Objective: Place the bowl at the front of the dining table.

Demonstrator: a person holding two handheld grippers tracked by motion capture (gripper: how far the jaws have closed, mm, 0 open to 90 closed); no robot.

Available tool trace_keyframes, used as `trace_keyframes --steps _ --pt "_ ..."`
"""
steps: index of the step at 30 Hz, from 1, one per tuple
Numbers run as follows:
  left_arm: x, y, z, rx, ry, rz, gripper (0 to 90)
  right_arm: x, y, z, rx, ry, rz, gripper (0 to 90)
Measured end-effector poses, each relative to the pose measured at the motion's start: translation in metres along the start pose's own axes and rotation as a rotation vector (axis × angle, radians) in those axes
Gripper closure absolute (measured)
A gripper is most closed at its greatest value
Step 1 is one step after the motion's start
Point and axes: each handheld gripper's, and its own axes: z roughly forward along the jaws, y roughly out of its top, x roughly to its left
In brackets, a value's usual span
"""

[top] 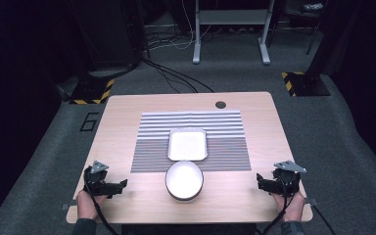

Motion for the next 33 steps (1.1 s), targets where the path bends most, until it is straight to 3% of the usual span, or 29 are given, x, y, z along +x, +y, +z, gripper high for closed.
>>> trace_keyframes --steps 2,7,18,27,33 --pt "-0.006 0.001 -0.001 0.011 -0.005 0.027 0.4 0.009 0.006 -0.004 -0.009 0.016 -0.015 7.4" --pt "-0.014 0.005 -0.002 -0.003 -0.016 0.030 0.4 0.020 0.012 -0.008 -0.020 0.030 -0.039 7.2" --pt "-0.037 0.020 -0.016 -0.039 -0.052 0.094 0.4 0.047 0.023 -0.017 -0.031 0.088 -0.095 8.7" --pt "-0.045 0.025 -0.019 -0.045 -0.073 0.096 0.5 0.058 0.029 -0.018 -0.030 0.129 -0.099 9.1" --pt "-0.053 0.029 -0.021 -0.048 -0.083 0.109 0.6 0.069 0.036 -0.019 -0.032 0.139 -0.129 9.5"
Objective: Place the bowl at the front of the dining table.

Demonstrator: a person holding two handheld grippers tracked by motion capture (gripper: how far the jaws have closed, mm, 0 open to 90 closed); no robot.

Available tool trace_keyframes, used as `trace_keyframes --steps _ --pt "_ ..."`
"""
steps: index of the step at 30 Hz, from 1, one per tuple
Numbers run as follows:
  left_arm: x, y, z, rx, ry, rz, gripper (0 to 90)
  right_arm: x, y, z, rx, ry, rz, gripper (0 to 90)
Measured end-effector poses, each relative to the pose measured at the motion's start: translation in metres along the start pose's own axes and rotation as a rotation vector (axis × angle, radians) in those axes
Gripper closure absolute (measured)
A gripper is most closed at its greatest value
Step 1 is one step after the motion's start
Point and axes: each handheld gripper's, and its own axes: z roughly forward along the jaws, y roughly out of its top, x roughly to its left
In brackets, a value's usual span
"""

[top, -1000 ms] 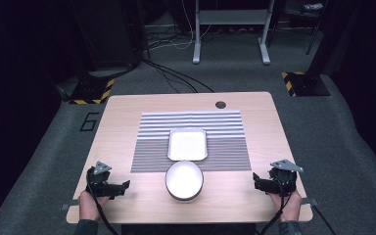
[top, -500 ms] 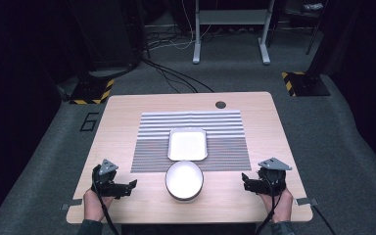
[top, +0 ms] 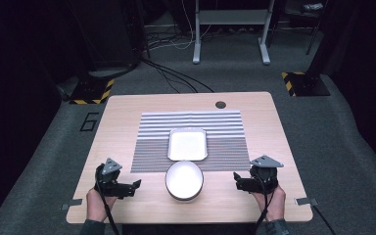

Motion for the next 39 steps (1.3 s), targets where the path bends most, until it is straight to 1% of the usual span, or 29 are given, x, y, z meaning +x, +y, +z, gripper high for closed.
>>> trace_keyframes --steps 1,4,5,10,11,12,13,16,17,20,21,26,27,31,34,36,37,38,39 --pt "-0.003 0.002 0.001 -0.003 -0.007 0.003 0.6 0.003 0.002 -0.001 -0.002 0.004 -0.005 9.5" --pt "-0.006 0.004 0.001 -0.004 -0.009 0.009 0.6 0.005 0.005 -0.001 -0.004 0.010 -0.012 9.6" --pt "-0.008 0.005 0.000 -0.004 -0.015 0.013 0.7 0.007 0.007 -0.002 -0.009 0.012 -0.020 9.7" --pt "-0.011 0.009 0.000 -0.010 -0.027 0.019 0.7 0.010 0.011 -0.003 -0.012 0.021 -0.030 9.8" --pt "-0.012 0.010 -0.001 -0.012 -0.031 0.018 0.7 0.012 0.012 -0.003 -0.015 0.029 -0.029 9.8" --pt "-0.012 0.011 -0.001 -0.015 -0.039 0.015 0.7 0.012 0.012 -0.003 -0.015 0.029 -0.029 9.8" --pt "-0.012 0.012 -0.002 -0.023 -0.060 0.011 0.7 0.014 0.014 -0.004 -0.016 0.034 -0.037 9.9" --pt "-0.014 0.014 -0.002 -0.022 -0.056 0.018 0.7 0.017 0.017 -0.004 -0.019 0.047 -0.035 9.9" --pt "-0.016 0.016 -0.002 -0.021 -0.060 0.026 0.7 0.018 0.018 -0.004 -0.018 0.051 -0.038 10.0" --pt "-0.017 0.018 -0.003 -0.024 -0.068 0.027 0.7 0.020 0.020 -0.004 -0.021 0.054 -0.049 9.9" --pt "-0.019 0.020 -0.003 -0.022 -0.068 0.039 0.7 0.022 0.022 -0.004 -0.020 0.060 -0.051 10.0" --pt "-0.021 0.022 -0.003 -0.025 -0.079 0.040 0.7 0.026 0.027 -0.005 -0.028 0.067 -0.065 10.0" --pt "-0.022 0.023 -0.003 -0.023 -0.080 0.046 0.7 0.027 0.027 -0.005 -0.027 0.067 -0.066 10.0" --pt "-0.026 0.028 -0.005 -0.032 -0.094 0.057 0.8 0.032 0.032 -0.006 -0.031 0.080 -0.077 10.3" --pt "-0.029 0.030 -0.005 -0.037 -0.094 0.062 0.8 0.034 0.034 -0.006 -0.031 0.086 -0.083 10.3" --pt "-0.030 0.032 -0.005 -0.043 -0.103 0.063 0.8 0.037 0.036 -0.006 -0.031 0.092 -0.090 10.4" --pt "-0.031 0.035 -0.006 -0.047 -0.114 0.066 0.8 0.039 0.038 -0.005 -0.029 0.098 -0.095 10.3" --pt "-0.031 0.035 -0.006 -0.047 -0.114 0.066 0.8 0.039 0.038 -0.005 -0.029 0.098 -0.095 10.3" --pt "-0.033 0.037 -0.006 -0.050 -0.115 0.076 0.8 0.042 0.040 -0.005 -0.033 0.104 -0.100 10.4"
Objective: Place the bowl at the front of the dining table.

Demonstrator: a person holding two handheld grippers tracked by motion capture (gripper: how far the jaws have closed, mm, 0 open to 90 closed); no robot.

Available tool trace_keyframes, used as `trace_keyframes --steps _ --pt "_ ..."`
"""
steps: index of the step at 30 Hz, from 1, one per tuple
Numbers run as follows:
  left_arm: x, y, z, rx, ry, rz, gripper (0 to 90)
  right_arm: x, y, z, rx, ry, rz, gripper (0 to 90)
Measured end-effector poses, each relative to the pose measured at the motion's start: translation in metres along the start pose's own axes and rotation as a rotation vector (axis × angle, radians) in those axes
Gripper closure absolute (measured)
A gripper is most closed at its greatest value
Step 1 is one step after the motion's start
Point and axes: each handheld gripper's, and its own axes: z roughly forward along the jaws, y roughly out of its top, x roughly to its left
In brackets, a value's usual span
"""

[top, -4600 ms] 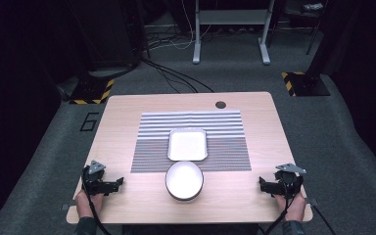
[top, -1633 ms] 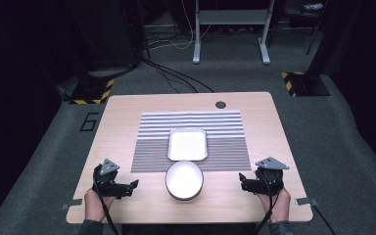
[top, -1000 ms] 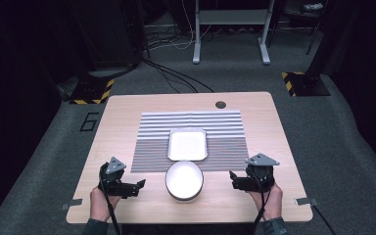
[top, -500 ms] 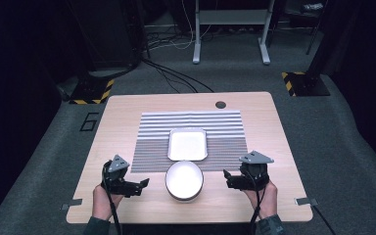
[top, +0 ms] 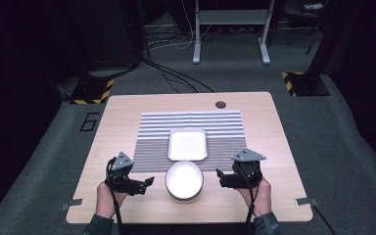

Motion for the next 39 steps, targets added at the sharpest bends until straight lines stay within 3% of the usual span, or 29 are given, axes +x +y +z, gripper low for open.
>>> trace_keyframes --steps 13,28,39 --pt "-0.007 0.013 0.000 -0.022 -0.023 0.022 0.7 0.015 0.013 0.004 -0.003 0.040 -0.047 10.5" --pt "-0.022 0.034 0.004 -0.071 -0.087 0.057 0.7 0.037 0.032 0.008 -0.024 0.102 -0.093 10.5" --pt "-0.032 0.032 0.029 -0.034 -0.140 0.044 0.6 0.054 0.034 0.023 -0.003 0.157 -0.116 10.5"
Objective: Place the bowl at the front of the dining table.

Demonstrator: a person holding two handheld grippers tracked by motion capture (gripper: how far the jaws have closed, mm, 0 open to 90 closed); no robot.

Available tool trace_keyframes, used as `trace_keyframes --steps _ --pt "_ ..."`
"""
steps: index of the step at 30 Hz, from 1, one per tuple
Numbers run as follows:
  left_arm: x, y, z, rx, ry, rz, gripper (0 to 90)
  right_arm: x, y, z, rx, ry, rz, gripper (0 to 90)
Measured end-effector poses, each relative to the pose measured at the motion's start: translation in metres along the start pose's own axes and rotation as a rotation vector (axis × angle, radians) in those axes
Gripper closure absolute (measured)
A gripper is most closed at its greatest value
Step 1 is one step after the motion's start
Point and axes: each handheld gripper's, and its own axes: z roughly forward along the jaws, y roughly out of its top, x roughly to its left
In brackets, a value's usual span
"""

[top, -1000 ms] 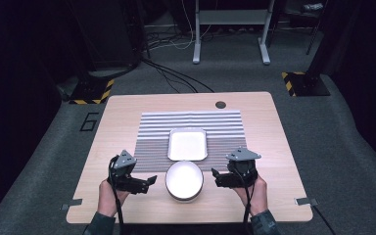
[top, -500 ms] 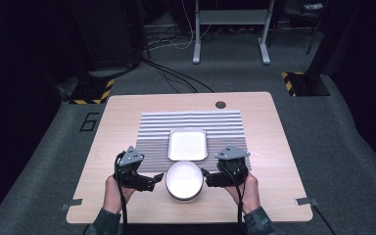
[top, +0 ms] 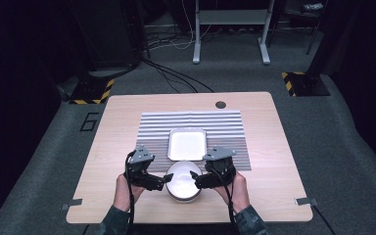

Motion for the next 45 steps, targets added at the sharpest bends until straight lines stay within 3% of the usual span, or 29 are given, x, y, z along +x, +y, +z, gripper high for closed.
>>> trace_keyframes --steps 8,9,16,20,21,24,27,29,32,36,39,41,45 --pt "-0.004 -0.013 0.019 0.049 0.012 -0.012 1.9 0.006 -0.002 0.021 0.025 0.004 0.013 13.6" --pt "-0.003 -0.016 0.022 0.056 0.001 -0.024 2.8 0.007 -0.003 0.024 0.036 -0.006 -0.007 14.1" --pt "-0.004 -0.022 0.027 0.075 0.013 -0.029 4.8 0.009 -0.009 0.033 0.084 -0.018 0.008 15.5" --pt "-0.006 -0.025 0.032 0.084 0.028 -0.035 7.8 0.006 -0.015 0.035 0.074 0.016 0.049 15.4" --pt "-0.007 -0.026 0.035 0.092 0.009 -0.047 9.5 0.005 -0.017 0.036 0.077 0.022 0.055 16.1" --pt "-0.009 -0.026 0.036 0.088 0.009 -0.043 13.9 0.005 -0.018 0.036 0.084 0.037 0.068 17.0" --pt "-0.010 -0.028 0.038 0.093 0.000 -0.063 18.7 0.008 -0.019 0.035 0.086 0.048 0.047 22.1" --pt "-0.012 -0.028 0.039 0.097 0.001 -0.066 22.5 0.008 -0.019 0.035 0.096 0.063 0.059 25.6" --pt "-0.013 -0.027 0.039 0.105 -0.006 -0.060 27.9 0.011 -0.018 0.033 0.099 0.059 0.038 32.2" --pt "-0.015 -0.028 0.040 0.103 -0.009 -0.057 34.1 0.012 -0.018 0.034 0.112 0.070 0.049 35.2" --pt "-0.018 -0.028 0.042 0.100 -0.022 -0.061 36.8 0.015 -0.019 0.033 0.115 0.078 0.019 41.3" --pt "-0.019 -0.027 0.042 0.099 -0.006 -0.052 37.8 0.017 -0.020 0.034 0.136 0.073 0.029 41.3" --pt "-0.022 -0.023 0.039 0.096 0.026 -0.051 41.3 0.020 -0.021 0.035 0.143 0.039 -0.001 44.3"
